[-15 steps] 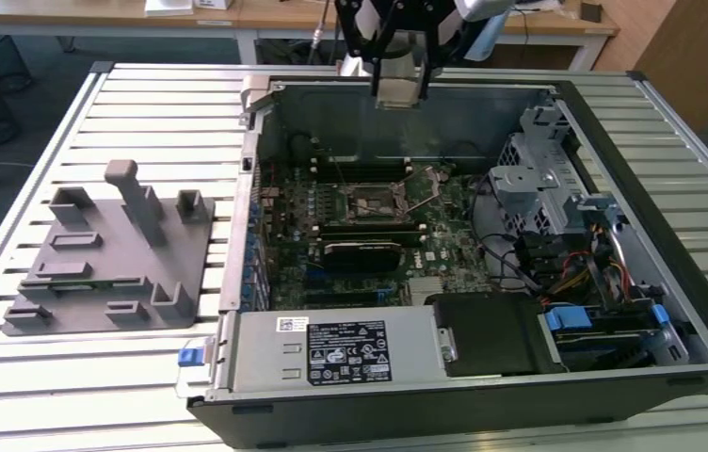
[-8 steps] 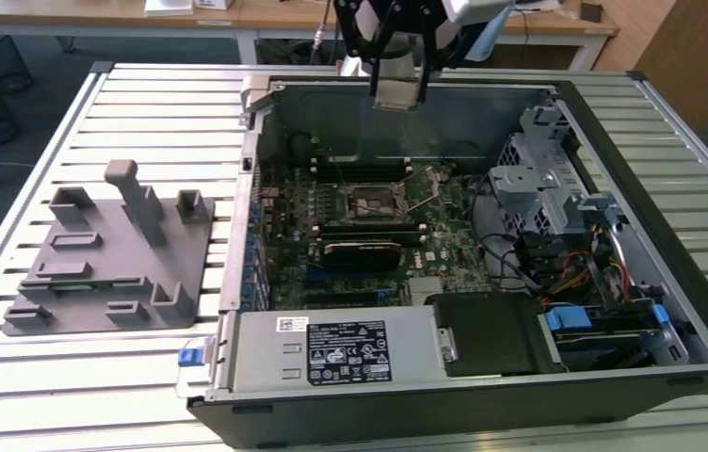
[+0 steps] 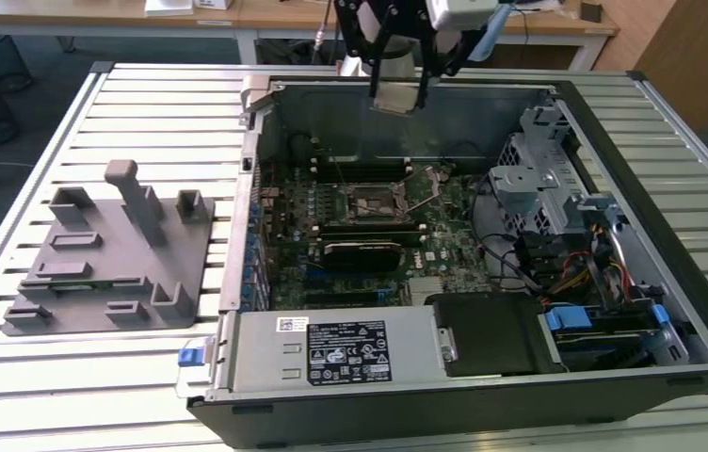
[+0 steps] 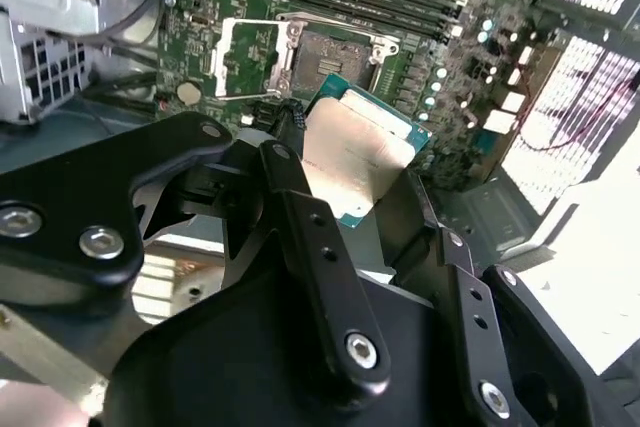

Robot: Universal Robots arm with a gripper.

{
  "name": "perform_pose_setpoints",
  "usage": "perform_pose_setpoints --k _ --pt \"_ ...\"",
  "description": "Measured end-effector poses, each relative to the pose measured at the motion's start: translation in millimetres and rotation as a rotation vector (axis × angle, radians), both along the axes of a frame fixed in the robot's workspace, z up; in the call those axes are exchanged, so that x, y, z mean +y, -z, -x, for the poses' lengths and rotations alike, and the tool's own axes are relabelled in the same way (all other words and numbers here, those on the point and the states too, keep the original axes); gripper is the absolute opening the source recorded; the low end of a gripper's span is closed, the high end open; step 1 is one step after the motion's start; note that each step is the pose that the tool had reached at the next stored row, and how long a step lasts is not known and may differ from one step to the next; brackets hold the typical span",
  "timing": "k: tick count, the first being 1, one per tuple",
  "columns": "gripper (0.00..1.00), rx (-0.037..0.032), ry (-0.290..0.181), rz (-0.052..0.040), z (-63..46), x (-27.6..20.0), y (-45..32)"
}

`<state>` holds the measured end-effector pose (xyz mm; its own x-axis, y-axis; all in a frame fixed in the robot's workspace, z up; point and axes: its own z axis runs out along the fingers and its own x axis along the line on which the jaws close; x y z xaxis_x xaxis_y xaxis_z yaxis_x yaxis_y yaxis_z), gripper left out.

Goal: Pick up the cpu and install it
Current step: 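Place the cpu into insertion slot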

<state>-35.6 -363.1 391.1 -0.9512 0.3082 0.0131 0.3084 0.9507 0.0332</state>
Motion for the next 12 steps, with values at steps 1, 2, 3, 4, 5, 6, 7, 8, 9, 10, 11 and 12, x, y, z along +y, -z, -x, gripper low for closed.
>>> perform_pose_setpoints --k 1,2,3,4,5,6,7,8,9,10,11,12 --pt "0.53 0.0000 0.018 0.0001 0.0 0.0 0.4" --pt "0.53 0.0001 0.036 0.0001 0.0 0.0 0.9" --pt "0.53 0.0000 0.052 0.0001 0.0 0.0 1.3" --pt "0.53 0.0000 0.069 0.0000 0.0 0.1 1.7" --pt "0.53 0.0000 0.085 0.0000 0.0 0.1 2.1" --pt "0.53 0.0000 0.103 0.0000 0.0 0.1 2.5" --pt "0.53 0.0000 0.121 0.0000 0.0 0.1 2.9" --pt "0.53 0.0000 0.139 0.0001 0.0 0.1 3.3" --pt "0.53 0.0000 0.157 0.0000 0.0 0.1 3.8" --pt "0.53 0.0000 0.175 0.0000 0.0 0.1 4.4" --pt "0.53 0.0000 0.194 0.0000 0.0 0.1 5.0" --pt "0.53 0.0000 0.211 0.0000 0.0 0.1 5.5"
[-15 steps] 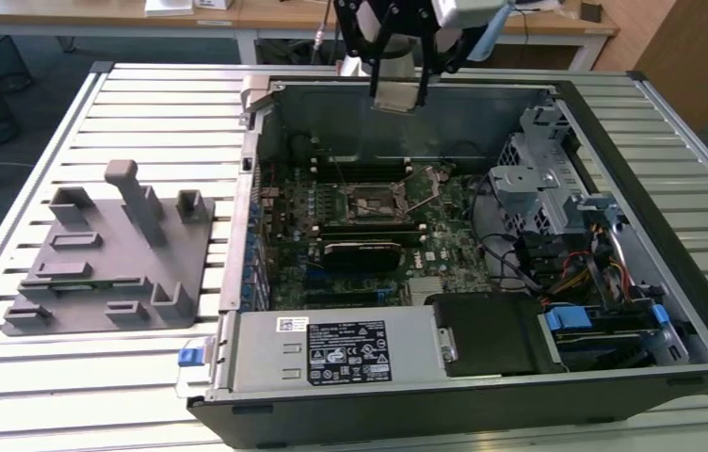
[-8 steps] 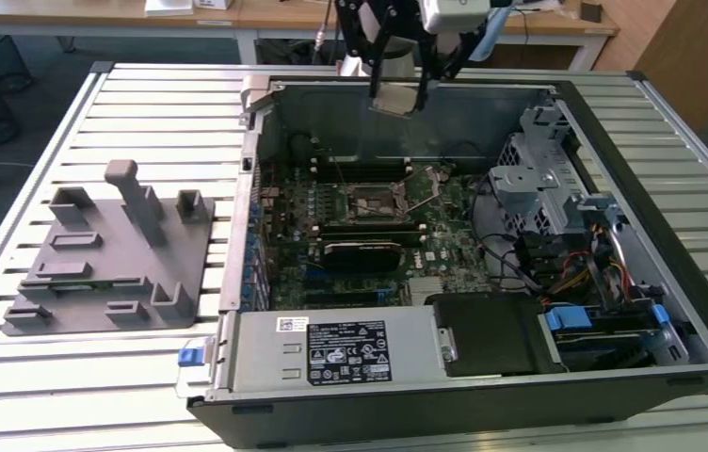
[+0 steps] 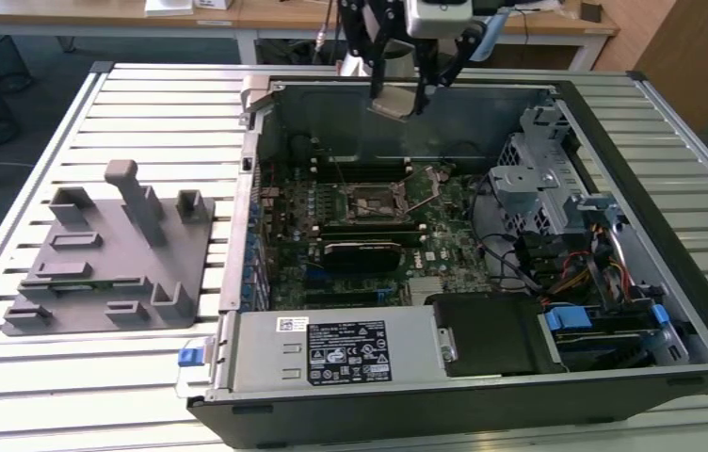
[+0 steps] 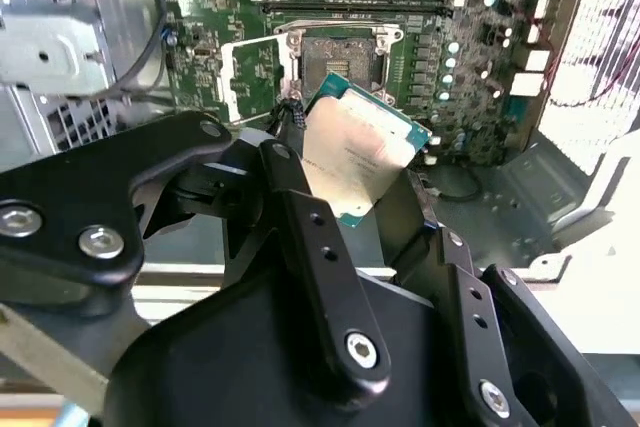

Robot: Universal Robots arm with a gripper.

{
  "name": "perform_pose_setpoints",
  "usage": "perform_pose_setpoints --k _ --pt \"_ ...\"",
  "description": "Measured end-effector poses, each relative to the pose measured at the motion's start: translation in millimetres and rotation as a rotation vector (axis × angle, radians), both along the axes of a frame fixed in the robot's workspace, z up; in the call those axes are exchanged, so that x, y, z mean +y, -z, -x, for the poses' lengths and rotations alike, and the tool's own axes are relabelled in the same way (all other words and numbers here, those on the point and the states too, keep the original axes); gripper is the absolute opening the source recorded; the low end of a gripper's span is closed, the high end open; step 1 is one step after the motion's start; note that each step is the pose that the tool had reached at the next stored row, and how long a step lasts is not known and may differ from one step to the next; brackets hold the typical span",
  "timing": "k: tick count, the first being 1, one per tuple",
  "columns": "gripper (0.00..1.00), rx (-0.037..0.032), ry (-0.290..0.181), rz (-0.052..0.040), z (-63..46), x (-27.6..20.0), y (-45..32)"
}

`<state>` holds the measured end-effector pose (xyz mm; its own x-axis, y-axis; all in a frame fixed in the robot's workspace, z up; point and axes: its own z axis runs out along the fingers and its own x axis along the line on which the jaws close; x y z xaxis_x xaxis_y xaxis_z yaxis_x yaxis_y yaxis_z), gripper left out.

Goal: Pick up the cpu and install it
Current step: 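Place the cpu into insertion slot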

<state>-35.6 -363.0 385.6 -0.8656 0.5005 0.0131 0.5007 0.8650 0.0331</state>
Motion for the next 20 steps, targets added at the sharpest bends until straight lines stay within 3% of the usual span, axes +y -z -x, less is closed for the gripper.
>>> perform_pose_setpoints --k 20 --pt "0.53 0.0000 0.356 0.0000 0.0 0.1 8.9"
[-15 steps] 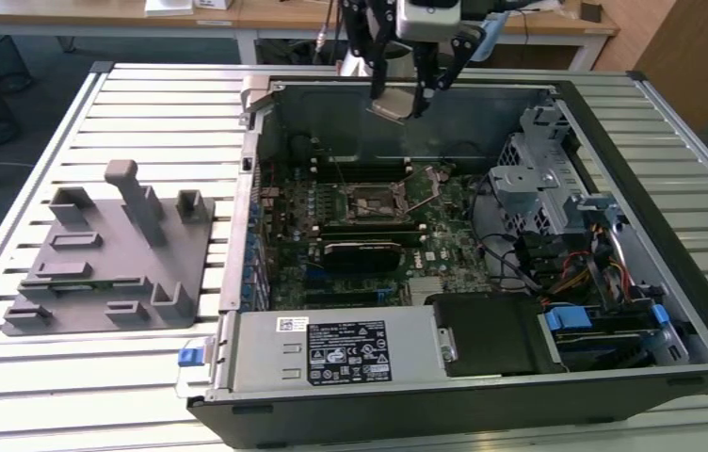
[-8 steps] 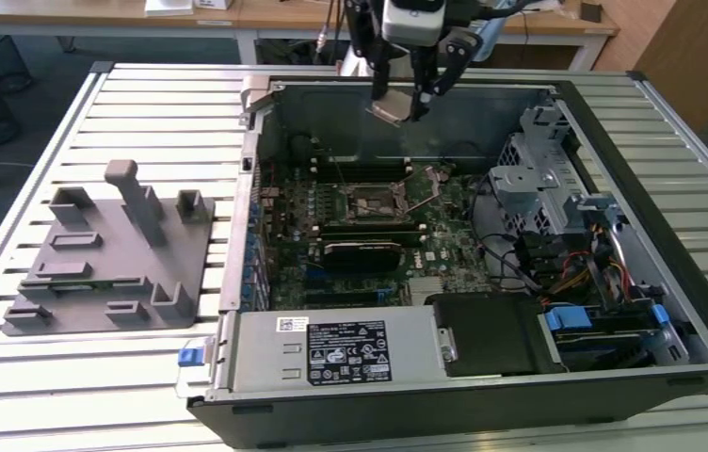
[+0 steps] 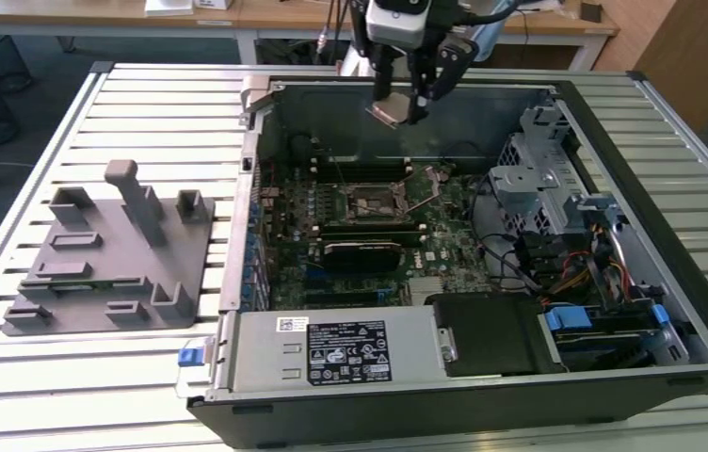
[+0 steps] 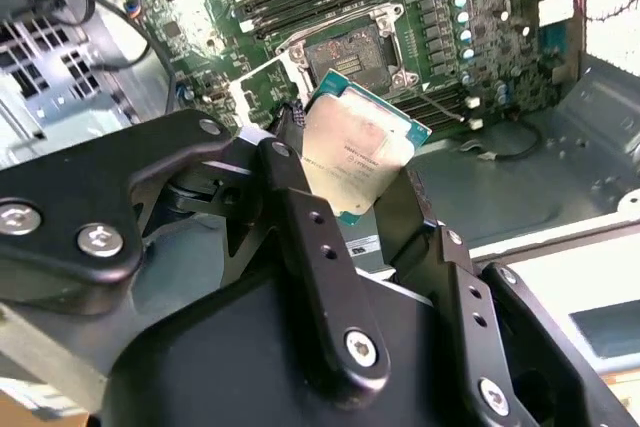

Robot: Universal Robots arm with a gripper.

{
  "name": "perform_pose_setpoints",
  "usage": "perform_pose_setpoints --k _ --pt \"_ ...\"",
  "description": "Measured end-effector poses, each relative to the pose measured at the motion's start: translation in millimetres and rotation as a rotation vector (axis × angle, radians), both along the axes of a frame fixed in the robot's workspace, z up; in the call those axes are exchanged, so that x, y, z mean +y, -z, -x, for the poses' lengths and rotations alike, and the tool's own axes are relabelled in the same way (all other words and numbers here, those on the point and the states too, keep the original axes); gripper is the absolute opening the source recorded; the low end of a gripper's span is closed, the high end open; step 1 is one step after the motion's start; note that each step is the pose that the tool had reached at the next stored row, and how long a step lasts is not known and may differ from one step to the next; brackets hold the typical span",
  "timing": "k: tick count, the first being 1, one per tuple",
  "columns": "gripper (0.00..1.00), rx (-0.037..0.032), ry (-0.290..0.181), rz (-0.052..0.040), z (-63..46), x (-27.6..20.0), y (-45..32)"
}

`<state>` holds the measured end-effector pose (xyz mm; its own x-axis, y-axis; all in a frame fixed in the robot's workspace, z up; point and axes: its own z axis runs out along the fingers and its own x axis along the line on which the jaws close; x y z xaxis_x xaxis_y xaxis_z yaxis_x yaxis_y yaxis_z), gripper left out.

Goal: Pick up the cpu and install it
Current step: 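Place the cpu into insertion slot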

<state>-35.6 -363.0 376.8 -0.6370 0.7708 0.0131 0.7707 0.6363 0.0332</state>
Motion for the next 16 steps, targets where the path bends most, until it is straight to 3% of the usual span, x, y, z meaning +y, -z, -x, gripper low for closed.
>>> perform_pose_setpoints --k 16 --pt "0.53 0.0000 0.243 0.0001 0.1 0.1 5.1"
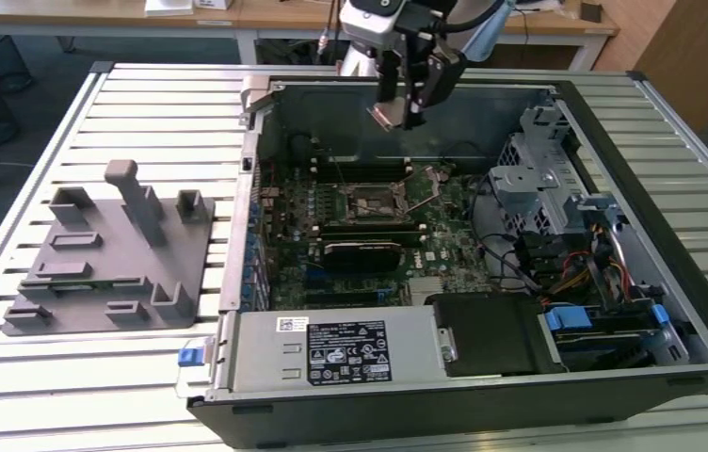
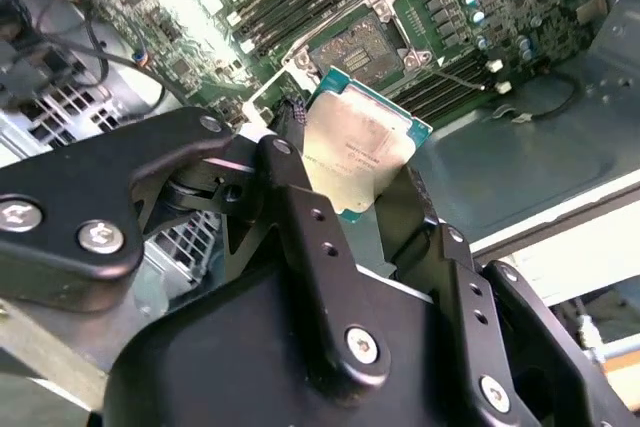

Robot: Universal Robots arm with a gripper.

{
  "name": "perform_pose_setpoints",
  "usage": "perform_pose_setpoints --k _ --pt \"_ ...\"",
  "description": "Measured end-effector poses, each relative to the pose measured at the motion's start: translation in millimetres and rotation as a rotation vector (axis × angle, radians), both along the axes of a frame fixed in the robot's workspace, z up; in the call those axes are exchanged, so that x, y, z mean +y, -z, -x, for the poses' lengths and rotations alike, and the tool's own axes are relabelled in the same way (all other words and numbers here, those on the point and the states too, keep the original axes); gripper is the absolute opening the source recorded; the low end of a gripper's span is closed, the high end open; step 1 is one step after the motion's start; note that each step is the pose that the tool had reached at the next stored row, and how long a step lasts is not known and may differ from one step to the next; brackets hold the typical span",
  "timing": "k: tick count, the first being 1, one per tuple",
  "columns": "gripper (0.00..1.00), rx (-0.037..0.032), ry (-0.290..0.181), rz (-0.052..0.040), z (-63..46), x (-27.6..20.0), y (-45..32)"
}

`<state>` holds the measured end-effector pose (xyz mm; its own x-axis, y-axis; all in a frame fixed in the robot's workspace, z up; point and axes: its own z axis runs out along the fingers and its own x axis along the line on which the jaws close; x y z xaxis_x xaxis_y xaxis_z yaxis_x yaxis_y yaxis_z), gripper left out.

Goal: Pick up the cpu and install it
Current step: 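Place the cpu into insertion slot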

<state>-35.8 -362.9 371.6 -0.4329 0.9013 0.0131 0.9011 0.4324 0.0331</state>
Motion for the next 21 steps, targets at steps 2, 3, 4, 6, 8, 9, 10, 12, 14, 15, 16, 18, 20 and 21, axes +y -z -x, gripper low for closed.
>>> perform_pose_setpoints --k 2,3,4,6,8,9,10,12,14,15,16,18,20,21 --pt "0.53 0.0000 0.024 0.0000 0.1 0.1 0.4" --pt "0.53 0.0000 0.038 0.0000 0.2 0.1 0.7" --pt "0.53 0.0000 0.051 -0.0001 0.2 0.1 1.0" --pt "0.53 0.0000 0.076 -0.0001 0.3 0.2 1.5" --pt "0.53 0.0000 0.101 -0.0001 0.4 0.3 2.0" --pt "0.53 0.0000 0.114 -0.0001 0.4 0.3 2.2" --pt "0.53 0.0000 0.128 0.0000 0.4 0.3 2.4" --pt "0.53 0.0000 0.156 0.0000 0.5 0.4 3.0" --pt "0.53 -0.0001 0.180 -0.0001 0.6 0.5 3.7" --pt "0.53 -0.0001 0.190 -0.0002 0.7 0.6 4.1" --pt "0.53 -0.0001 0.201 -0.0003 0.6 0.8 4.4" --pt "0.53 0.0000 0.228 0.0000 0.6 0.9 5.2" --pt "0.53 0.0000 0.255 -0.0001 0.6 1.1 5.8" --pt "0.53 0.0000 0.266 0.0000 0.6 1.1 6.0"
